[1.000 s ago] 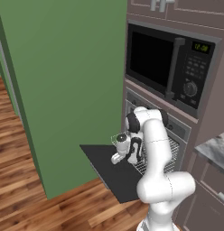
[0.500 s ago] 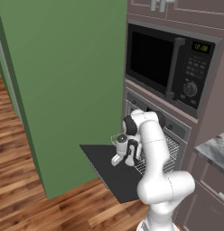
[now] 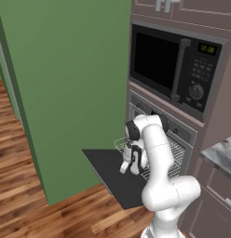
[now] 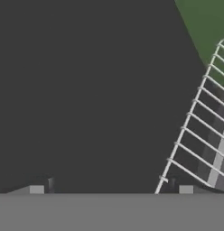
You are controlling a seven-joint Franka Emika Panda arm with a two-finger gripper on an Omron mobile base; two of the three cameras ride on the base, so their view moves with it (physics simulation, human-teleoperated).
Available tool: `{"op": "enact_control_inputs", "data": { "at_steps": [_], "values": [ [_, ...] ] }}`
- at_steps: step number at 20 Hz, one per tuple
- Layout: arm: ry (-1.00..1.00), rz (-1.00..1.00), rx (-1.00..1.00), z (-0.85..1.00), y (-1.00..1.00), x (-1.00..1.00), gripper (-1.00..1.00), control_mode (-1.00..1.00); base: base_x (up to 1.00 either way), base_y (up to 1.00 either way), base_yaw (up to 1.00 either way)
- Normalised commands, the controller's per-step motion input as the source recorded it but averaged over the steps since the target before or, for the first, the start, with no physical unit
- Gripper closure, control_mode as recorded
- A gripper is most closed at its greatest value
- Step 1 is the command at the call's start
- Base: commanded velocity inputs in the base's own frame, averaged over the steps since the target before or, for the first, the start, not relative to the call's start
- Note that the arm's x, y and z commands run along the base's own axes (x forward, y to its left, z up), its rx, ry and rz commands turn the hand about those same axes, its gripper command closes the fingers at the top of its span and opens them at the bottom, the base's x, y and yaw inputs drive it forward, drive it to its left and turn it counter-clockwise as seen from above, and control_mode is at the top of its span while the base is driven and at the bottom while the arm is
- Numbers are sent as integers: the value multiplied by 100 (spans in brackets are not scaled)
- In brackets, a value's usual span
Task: Place the fish on the bottom rack of the oven, and slide the tray back inside. Close the oven door.
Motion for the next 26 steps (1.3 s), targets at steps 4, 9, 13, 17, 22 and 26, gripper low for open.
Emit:
{"op": "enact_control_inputs", "data": {
  "at_steps": [4,9,13,17,22,26],
  "values": [
    [2,36,-3,22,-1,17,-100,-100,0,0,0],
    [10,32,-6,21,0,21,-100,-100,0,0,0],
    [13,19,-11,29,-1,11,-100,-100,0,0,0],
    [14,13,-20,24,-21,5,-100,-100,0,0,0],
    [20,11,-26,4,-19,0,-100,-100,0,0,0],
    [18,11,-19,0,-2,0,-100,-100,0,0,0]
  ]
}}
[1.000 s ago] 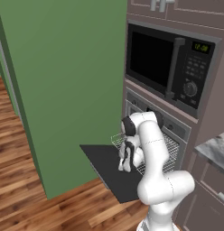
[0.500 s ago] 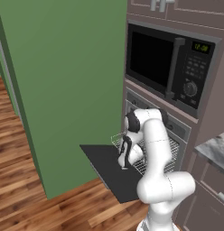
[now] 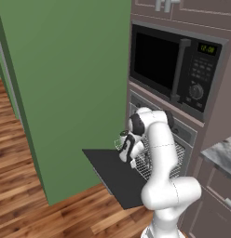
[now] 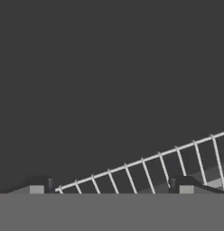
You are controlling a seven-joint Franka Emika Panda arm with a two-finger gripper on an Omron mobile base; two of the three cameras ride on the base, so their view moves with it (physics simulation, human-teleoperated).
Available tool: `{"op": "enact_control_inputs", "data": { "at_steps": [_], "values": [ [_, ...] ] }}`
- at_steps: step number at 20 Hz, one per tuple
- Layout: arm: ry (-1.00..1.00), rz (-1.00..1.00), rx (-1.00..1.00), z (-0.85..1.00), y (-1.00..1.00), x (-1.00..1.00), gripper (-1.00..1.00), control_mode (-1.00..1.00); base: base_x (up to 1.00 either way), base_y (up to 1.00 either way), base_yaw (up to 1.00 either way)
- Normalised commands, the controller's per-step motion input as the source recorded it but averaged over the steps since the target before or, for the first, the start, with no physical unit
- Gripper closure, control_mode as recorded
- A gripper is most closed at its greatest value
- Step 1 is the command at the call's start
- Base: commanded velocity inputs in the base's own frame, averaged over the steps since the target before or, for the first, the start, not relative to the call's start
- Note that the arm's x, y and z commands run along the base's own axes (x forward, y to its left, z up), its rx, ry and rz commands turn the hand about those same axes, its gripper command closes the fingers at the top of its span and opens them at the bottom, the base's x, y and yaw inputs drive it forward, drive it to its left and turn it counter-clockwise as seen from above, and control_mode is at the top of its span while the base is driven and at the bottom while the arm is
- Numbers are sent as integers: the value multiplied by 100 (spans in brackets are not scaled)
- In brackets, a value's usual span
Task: Place the fish on the bottom rack of the oven, and slide the tray back inside. Close the oven door.
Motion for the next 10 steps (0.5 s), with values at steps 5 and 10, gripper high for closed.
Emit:
{"op": "enact_control_inputs", "data": {
  "at_steps": [5,10],
  "values": [
    [5,9,-10,-4,13,-1,-100,-100,0,0,0],
    [-10,2,-5,-31,22,-1,-100,-100,0,0,0]
  ]
}}
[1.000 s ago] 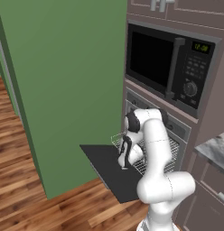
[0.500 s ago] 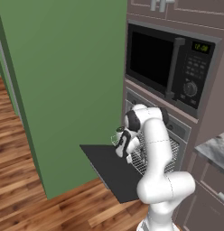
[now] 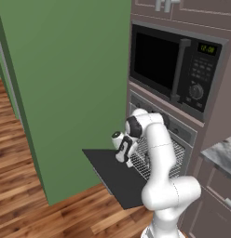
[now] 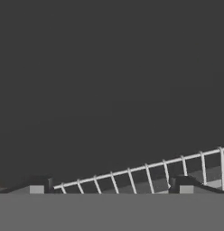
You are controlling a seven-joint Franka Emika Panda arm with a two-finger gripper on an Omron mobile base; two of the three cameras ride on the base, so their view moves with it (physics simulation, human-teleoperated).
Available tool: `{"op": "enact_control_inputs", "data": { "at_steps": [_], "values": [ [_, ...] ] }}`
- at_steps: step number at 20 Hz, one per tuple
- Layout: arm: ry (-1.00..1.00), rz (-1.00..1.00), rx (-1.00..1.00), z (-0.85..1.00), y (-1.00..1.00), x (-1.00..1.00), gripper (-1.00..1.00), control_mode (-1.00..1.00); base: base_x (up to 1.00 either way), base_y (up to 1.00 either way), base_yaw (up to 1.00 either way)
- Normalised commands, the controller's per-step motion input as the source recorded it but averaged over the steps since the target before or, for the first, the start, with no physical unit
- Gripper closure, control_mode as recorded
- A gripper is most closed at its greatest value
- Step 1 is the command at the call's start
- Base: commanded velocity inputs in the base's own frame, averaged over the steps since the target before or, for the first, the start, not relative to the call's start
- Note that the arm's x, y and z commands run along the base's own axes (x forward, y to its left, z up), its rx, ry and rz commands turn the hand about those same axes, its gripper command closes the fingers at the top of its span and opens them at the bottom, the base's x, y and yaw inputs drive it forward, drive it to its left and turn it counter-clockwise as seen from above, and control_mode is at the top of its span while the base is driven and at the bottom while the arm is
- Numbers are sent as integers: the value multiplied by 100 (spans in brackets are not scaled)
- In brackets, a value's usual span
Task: Place the fish on the bottom rack of the oven, and slide the tray back inside. Close the oven door.
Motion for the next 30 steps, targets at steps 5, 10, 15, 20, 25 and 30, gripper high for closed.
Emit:
{"op": "enact_control_inputs", "data": {
  "at_steps": [5,10,15,20,25,30],
  "values": [
    [-25,0,0,-55,6,-4,-100,-100,0,0,0],
    [-6,0,0,-32,-4,-3,-100,-100,0,0,0],
    [2,3,0,-23,-18,2,-100,-100,0,0,0],
    [2,4,0,-23,-28,10,-100,-100,0,0,0],
    [3,3,0,-15,-43,7,-100,-100,0,0,0],
    [1,2,0,-9,-46,9,-100,-100,0,0,0]
  ]
}}
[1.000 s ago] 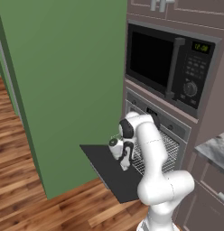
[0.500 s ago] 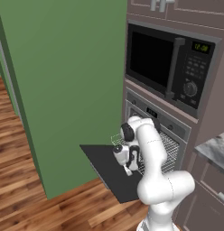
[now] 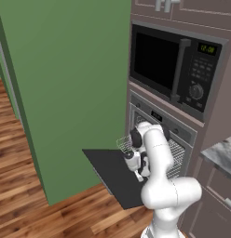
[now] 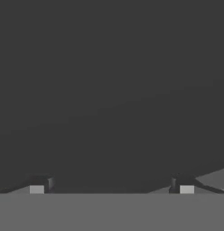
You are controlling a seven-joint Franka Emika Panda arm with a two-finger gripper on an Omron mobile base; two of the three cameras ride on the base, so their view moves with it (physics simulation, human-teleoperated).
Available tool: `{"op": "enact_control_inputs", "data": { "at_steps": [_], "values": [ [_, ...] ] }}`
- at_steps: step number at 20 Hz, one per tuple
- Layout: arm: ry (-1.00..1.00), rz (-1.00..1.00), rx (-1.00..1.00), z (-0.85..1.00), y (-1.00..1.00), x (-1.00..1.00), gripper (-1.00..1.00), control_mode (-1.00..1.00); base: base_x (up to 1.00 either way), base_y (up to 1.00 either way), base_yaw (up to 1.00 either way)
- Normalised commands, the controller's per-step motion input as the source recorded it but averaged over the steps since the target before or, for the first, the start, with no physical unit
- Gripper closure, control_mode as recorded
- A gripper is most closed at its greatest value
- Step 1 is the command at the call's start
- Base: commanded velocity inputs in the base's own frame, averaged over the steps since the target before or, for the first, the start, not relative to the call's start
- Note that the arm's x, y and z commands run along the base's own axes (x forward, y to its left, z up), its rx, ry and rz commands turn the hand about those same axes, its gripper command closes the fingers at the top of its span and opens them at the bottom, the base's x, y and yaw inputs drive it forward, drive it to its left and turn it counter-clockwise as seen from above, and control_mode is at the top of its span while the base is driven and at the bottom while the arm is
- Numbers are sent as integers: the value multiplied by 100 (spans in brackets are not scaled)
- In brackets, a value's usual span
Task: Place the fish on the bottom rack of the oven, and slide the tray back inside. Close the oven door.
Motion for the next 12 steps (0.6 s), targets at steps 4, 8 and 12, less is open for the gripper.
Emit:
{"op": "enact_control_inputs", "data": {
  "at_steps": [4,8,12],
  "values": [
    [1,1,0,-5,-58,16,-100,-100,0,0,0],
    [0,0,0,2,-73,3,-100,-100,0,0,0],
    [0,0,1,8,-84,0,-100,-100,0,0,0]
  ]
}}
